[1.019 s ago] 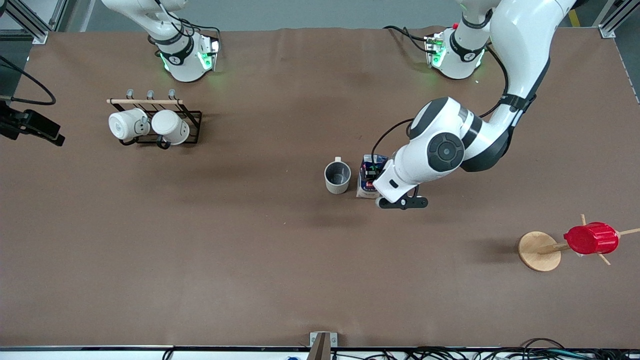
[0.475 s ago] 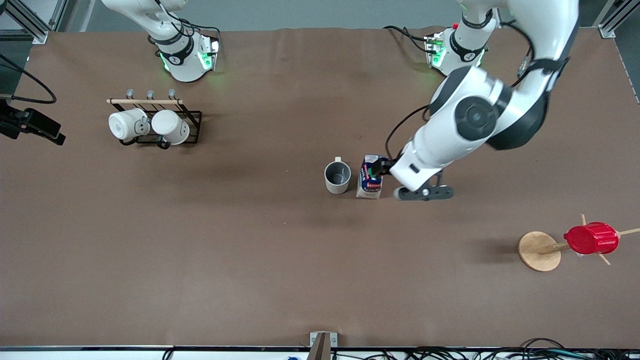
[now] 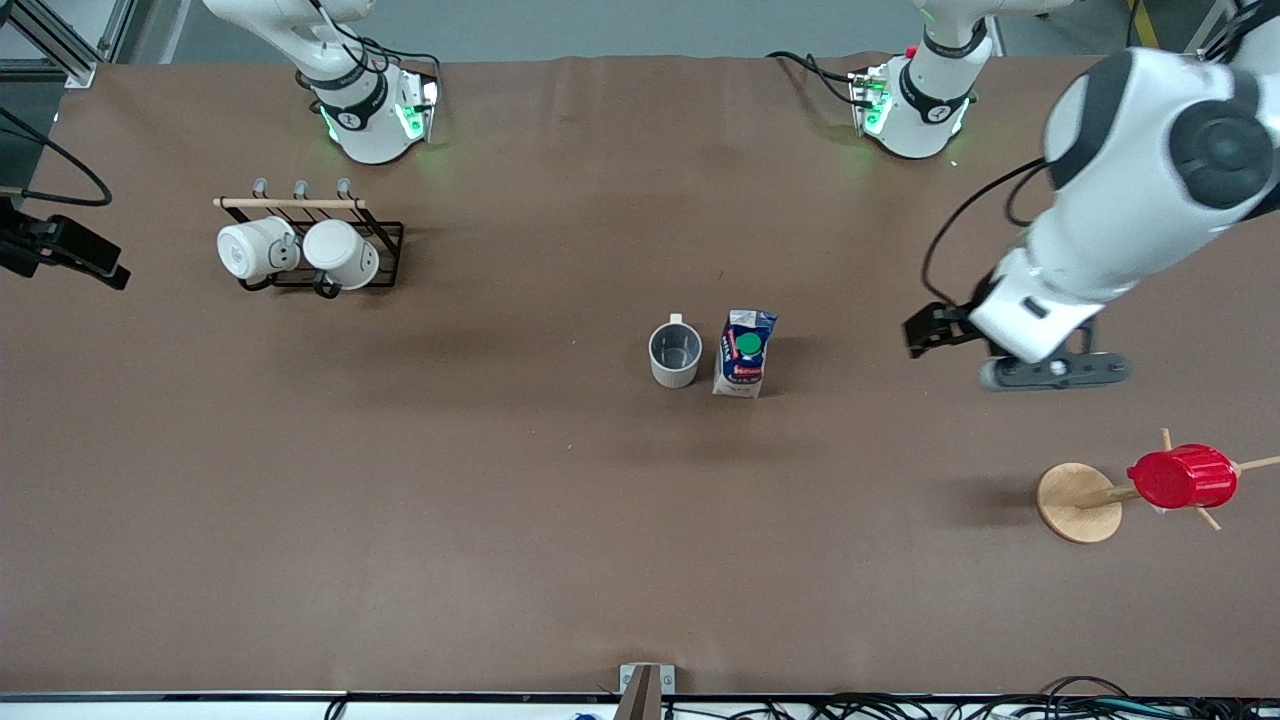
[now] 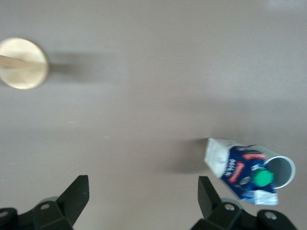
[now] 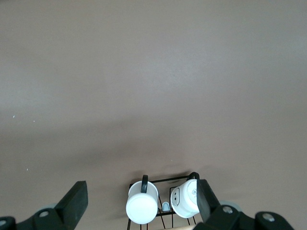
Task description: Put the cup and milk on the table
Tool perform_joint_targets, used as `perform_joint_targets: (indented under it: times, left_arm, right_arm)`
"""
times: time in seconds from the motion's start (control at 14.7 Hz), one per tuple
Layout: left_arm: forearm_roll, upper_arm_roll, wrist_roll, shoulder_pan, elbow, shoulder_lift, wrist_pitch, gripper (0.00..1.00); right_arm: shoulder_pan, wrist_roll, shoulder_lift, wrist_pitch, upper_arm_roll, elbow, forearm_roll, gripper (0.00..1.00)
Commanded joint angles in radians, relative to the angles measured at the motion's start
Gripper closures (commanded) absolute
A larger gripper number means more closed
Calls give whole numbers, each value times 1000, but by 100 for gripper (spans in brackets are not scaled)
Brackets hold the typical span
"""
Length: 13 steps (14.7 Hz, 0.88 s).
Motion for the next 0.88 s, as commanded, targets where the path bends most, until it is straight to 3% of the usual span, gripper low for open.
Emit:
perform_joint_targets:
  times: [0.0, 0.41, 0.81]
  left_arm:
    - [-8, 77, 95, -4, -25, -100, -40, 0]
    - [-31, 203, 221, -4, -19, -216, -186, 0]
    - [-22, 194, 218, -9, 59, -181, -208, 1]
  right_arm:
    - [-10, -1, -33, 7, 7, -30, 17, 0]
    - [-8, -1, -31, 16, 7, -30, 17, 0]
    - [-16, 2, -33, 4, 1, -28, 17, 0]
